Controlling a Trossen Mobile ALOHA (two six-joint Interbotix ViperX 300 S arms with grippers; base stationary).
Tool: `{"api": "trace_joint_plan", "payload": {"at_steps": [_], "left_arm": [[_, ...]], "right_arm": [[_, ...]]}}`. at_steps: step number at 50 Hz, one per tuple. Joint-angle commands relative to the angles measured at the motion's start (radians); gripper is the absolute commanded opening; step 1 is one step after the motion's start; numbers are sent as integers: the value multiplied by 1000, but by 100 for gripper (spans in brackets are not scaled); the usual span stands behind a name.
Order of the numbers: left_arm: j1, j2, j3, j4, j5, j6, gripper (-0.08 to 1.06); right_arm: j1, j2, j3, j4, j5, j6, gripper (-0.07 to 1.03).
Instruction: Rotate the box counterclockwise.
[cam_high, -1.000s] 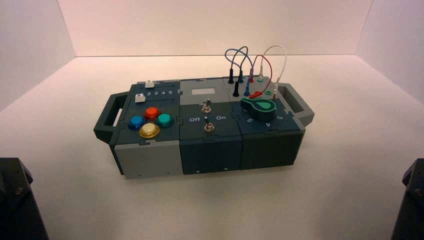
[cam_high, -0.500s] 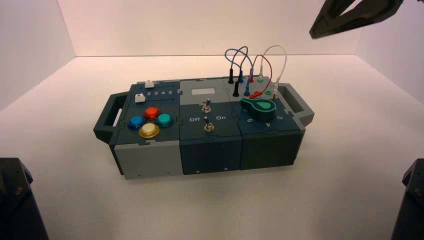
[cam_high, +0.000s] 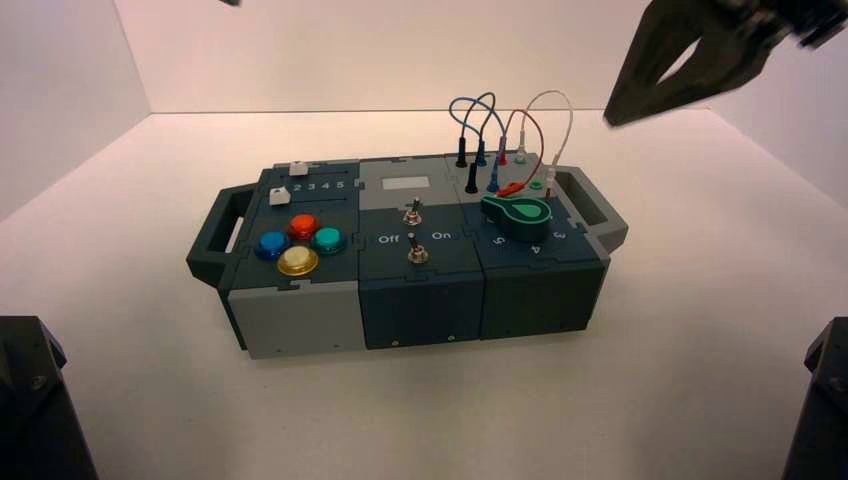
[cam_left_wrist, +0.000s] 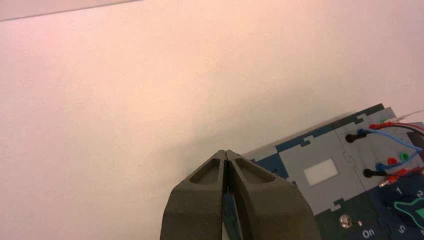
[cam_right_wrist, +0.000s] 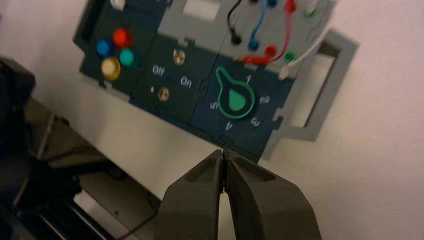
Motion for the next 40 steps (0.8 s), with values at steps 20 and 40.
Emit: {"api": "trace_joint_plan", "payload": {"at_steps": [20,40], "left_arm": [[-40,233,-41,-11,-94,0,-3],[-55,377,-48,-14,-156,-2,-3]], "right_arm": [[118,293,-97,23,-63,-2,-2],[175,531,-160,31,-78,-5,-2]]}}
